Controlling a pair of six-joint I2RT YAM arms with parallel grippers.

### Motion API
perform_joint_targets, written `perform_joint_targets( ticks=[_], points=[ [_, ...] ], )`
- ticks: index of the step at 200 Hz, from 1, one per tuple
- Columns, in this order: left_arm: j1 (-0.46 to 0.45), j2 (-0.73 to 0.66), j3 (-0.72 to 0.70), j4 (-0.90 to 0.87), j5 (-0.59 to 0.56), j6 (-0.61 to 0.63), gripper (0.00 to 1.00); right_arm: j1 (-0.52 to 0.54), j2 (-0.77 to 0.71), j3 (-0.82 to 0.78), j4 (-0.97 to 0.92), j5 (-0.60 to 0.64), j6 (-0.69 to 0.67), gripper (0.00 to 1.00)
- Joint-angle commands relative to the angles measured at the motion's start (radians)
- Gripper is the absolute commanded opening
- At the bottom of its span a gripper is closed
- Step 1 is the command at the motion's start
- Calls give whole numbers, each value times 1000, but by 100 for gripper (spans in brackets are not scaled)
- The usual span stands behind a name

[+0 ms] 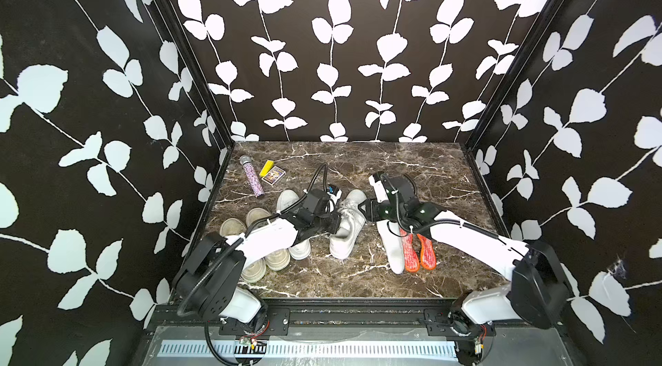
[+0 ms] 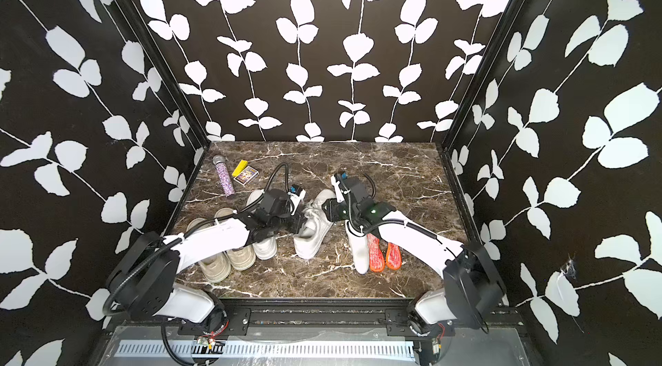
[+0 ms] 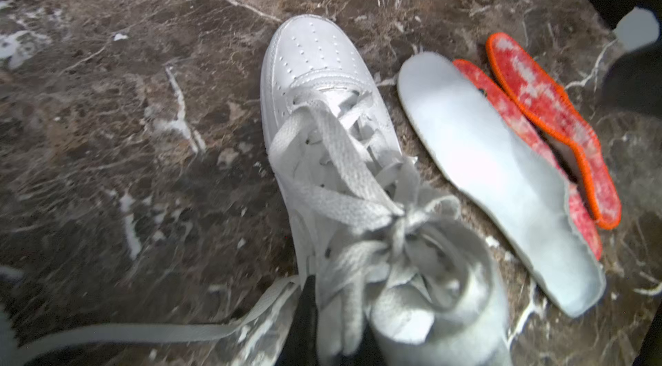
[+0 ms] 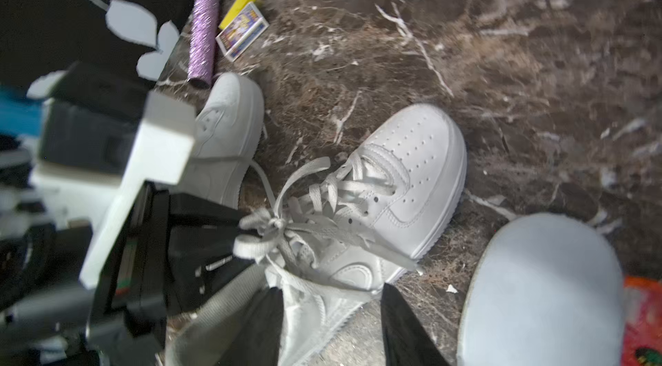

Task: Remove the insole from the shoe
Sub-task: Move the shoe to the center of the board, then untie the shoelace on the shoe.

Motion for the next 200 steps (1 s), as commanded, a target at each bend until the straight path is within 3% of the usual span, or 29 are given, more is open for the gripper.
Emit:
perform_joint_targets(
  ticks=[1, 29, 72, 99, 200],
  points=[
    [-5, -65, -22, -48, 12, 59, 7, 6, 1, -24, 24, -40, -168, 45],
    [-7, -104, -42, -65, -2, 67, 8, 8, 18, -42, 47, -100, -202, 44],
    [-7, -118, -53, -75, -3, 49, 25, 75, 57, -24, 64, -112, -245, 43],
    [-7, -124, -53, -81, 12, 30, 31, 92, 71, 2, 69, -127, -244, 42],
    [-7, -155, -98, -57, 4, 4, 33, 122, 152, 81, 20, -99, -247, 29]
  ],
)
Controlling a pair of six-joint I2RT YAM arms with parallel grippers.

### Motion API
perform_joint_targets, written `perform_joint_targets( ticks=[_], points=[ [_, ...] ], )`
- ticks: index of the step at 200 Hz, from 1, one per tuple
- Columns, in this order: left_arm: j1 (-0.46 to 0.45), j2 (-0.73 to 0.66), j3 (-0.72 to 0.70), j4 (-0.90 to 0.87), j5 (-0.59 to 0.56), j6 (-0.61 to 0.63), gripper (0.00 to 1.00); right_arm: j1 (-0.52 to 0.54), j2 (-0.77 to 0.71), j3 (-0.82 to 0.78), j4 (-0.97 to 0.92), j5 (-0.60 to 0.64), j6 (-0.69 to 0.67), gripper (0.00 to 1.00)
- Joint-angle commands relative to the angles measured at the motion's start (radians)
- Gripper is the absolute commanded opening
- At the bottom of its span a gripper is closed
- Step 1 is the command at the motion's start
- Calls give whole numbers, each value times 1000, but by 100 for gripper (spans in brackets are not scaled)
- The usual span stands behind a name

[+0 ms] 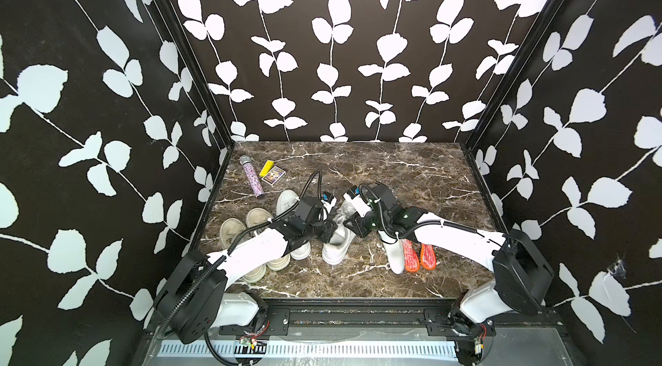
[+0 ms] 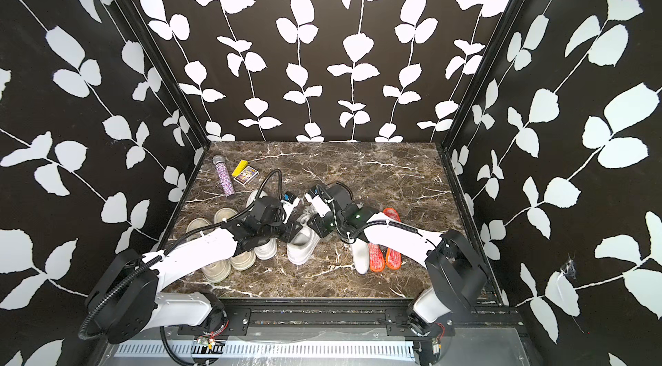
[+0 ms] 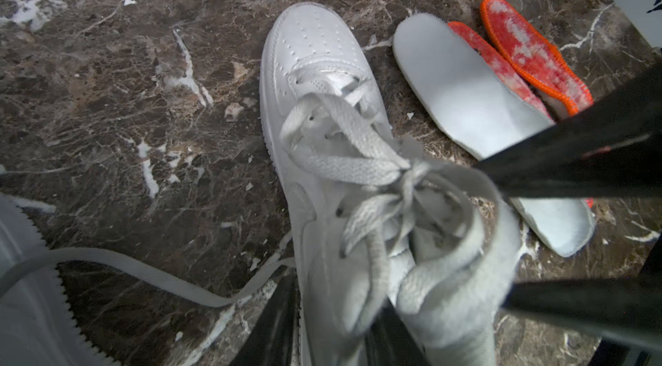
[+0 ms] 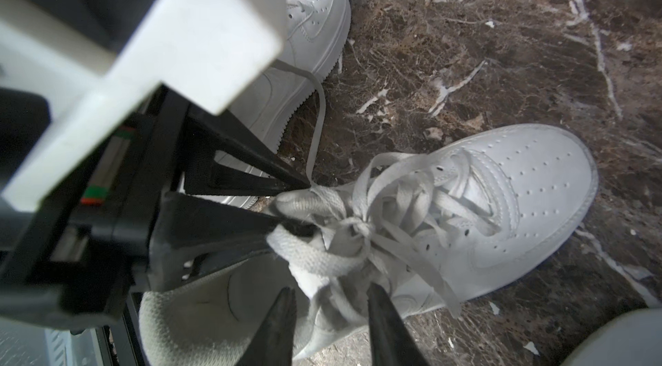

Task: Remove the insole from the shoe
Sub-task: Untie the shoelace on the shoe.

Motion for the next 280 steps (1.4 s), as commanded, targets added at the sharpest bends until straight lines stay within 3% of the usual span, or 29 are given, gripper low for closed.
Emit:
perform_joint_targets(
  ticks=[1, 78, 130, 226, 280],
  points=[
    [-2, -27, -13, 4, -1, -11, 33, 13, 21, 47, -5, 18, -19, 29],
    [-2, -23, -16, 13, -27, -22, 33, 47, 52, 72, -50, 97, -51, 14],
    [-2, 18, 13, -38, -126, -35, 25, 54, -13, 22, 4, 110, -60, 6],
    [-3, 1, 19, -47, -147, -29, 16, 54, -56, -11, -8, 234, -60, 2],
    [-2, -12, 5, -37, -148, -38, 0, 54, -56, -41, -3, 269, -29, 1]
  ],
)
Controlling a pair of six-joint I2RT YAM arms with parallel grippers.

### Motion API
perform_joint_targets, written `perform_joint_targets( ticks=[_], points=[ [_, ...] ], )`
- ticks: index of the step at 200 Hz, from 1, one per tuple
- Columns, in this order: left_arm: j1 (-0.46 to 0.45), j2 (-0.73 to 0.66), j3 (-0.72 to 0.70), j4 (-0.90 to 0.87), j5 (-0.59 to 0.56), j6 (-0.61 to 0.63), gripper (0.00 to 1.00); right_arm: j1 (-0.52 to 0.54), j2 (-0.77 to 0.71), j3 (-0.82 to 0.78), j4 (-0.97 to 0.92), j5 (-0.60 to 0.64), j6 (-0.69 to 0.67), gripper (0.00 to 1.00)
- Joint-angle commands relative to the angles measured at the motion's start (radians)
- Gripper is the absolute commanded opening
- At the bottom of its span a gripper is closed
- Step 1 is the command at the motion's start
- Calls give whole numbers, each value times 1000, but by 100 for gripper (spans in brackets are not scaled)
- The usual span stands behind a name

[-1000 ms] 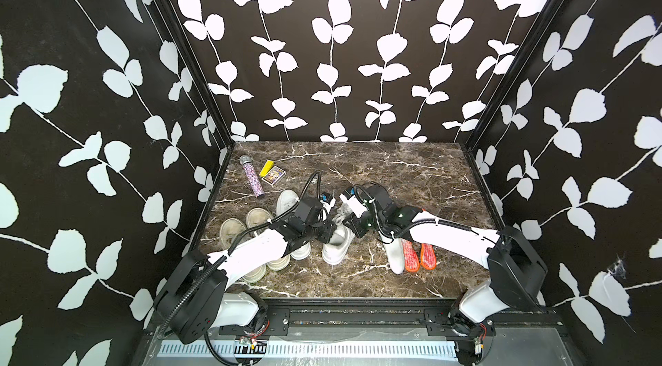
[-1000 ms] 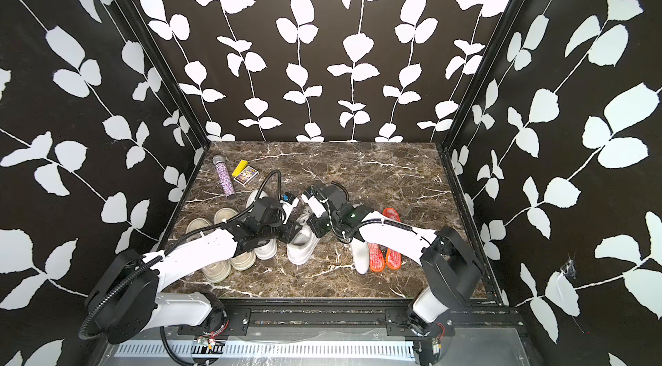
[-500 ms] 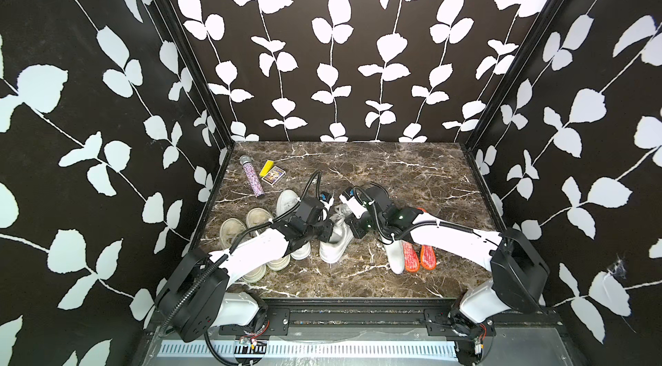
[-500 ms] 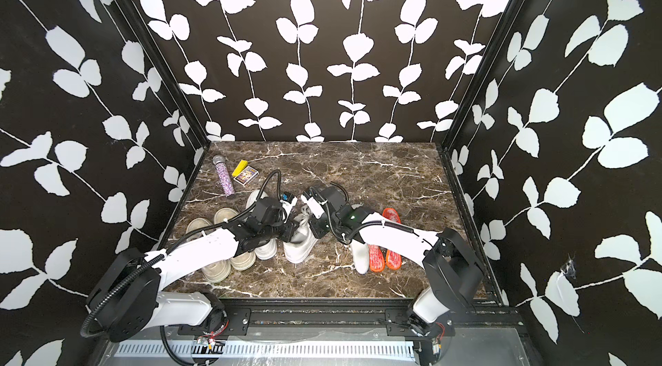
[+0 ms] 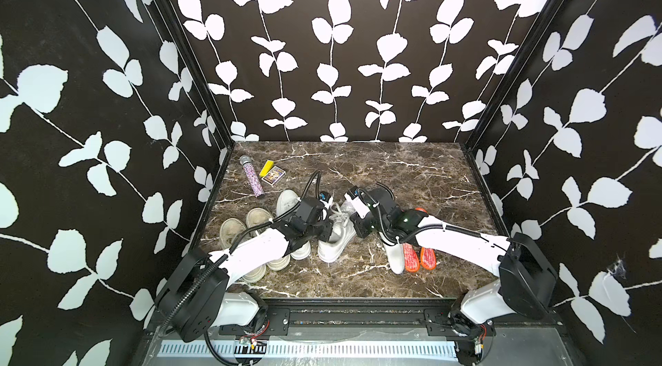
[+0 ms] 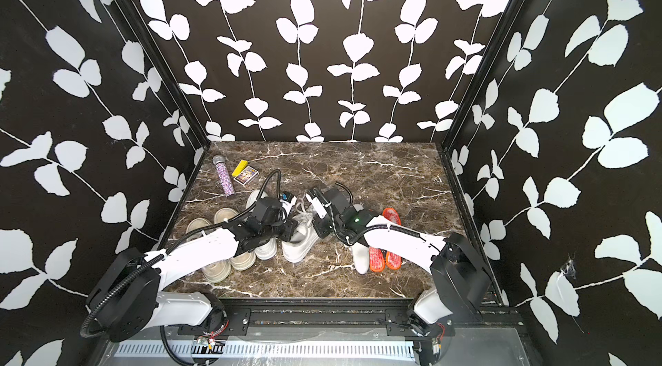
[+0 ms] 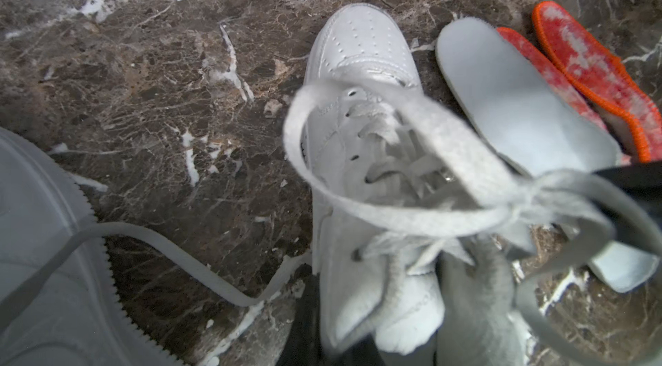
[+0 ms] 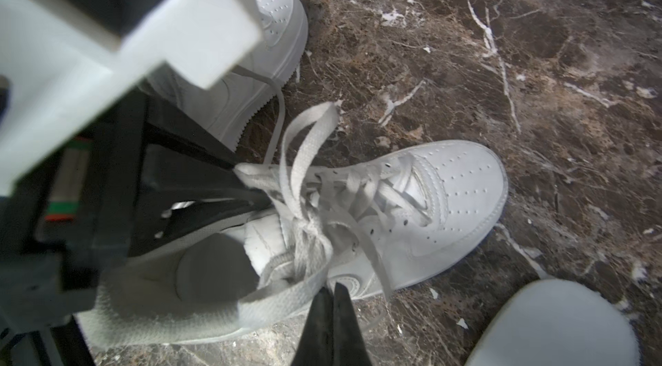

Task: Remove the insole from the shoe
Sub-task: Untie the shoelace on the shoe.

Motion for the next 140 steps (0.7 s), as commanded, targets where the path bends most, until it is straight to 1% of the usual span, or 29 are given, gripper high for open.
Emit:
perform_joint_targets(
  ticks=[1, 13, 26, 73, 114, 140],
  points=[
    [2, -24, 7, -34, -24, -3, 0, 7, -15, -22, 14, 39, 17, 1],
    [2, -26, 2, -29, -22, -7, 0, 7, -1, -23, 15, 30, 26, 1],
    [2, -26, -4, -19, -14, -10, 0, 6, 18, -25, 21, -4, 32, 3],
    [1, 5, 2, -1, 78, 19, 0, 6, 75, -21, 42, -131, 25, 18],
    [3, 7, -4, 26, 155, 45, 0, -2, 81, -55, 99, -151, 8, 29],
    [2, 15, -5, 34, 186, 53, 0, -15, 96, -69, 132, -156, 21, 29]
  ],
)
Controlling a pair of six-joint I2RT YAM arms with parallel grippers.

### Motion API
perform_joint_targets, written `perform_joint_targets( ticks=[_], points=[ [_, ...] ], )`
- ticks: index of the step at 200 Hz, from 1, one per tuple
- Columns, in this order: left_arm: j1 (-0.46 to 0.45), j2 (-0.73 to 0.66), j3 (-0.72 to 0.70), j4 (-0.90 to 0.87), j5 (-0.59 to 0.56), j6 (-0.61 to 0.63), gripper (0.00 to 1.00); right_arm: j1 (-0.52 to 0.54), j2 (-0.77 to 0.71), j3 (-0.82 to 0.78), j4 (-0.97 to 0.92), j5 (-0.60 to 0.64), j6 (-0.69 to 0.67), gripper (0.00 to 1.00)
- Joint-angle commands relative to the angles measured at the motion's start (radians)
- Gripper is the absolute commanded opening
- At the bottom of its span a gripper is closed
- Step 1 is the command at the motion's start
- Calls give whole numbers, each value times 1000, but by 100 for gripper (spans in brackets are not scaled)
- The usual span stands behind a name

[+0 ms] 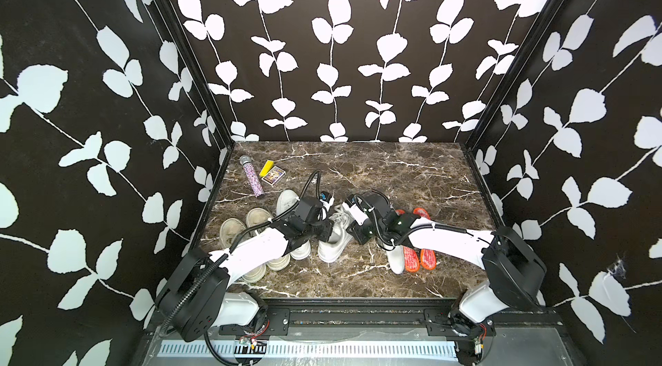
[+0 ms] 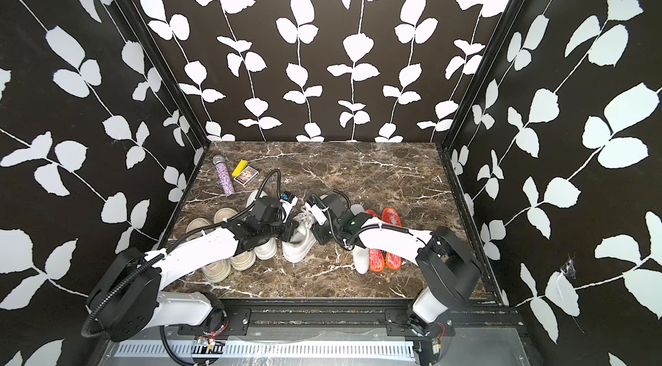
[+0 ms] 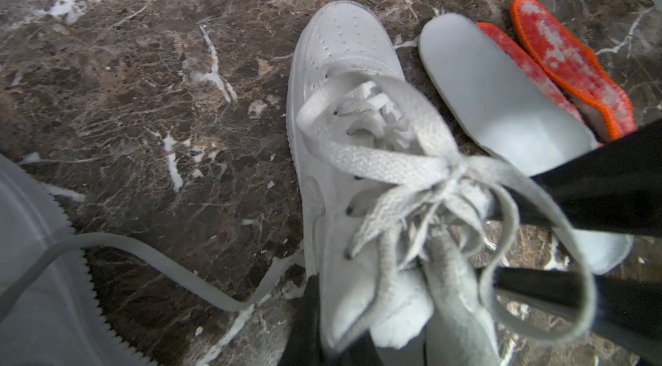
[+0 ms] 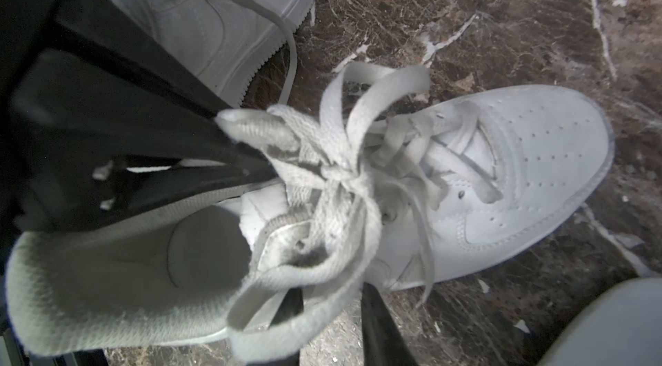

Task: Remove the insole from the shoe
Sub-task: Untie the shoelace on the shoe.

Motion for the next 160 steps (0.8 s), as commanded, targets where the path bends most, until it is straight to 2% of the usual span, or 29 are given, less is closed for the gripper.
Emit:
perform_joint_targets(
  ticks=[1, 60, 135, 160],
  points=[
    [-5, 10, -5, 22, 92, 25, 0, -9, 21, -21, 79, -38, 2, 29],
    [-6, 5, -9, 42, 152, 36, 0, -13, 81, -22, 168, -24, 29, 23],
    [-5, -19, -19, 25, 109, 32, 0, -15, 39, -70, 189, 122, 62, 0],
    [-5, -40, -25, 15, 55, 21, 0, -23, -24, -104, 188, 197, 90, 0]
  ],
)
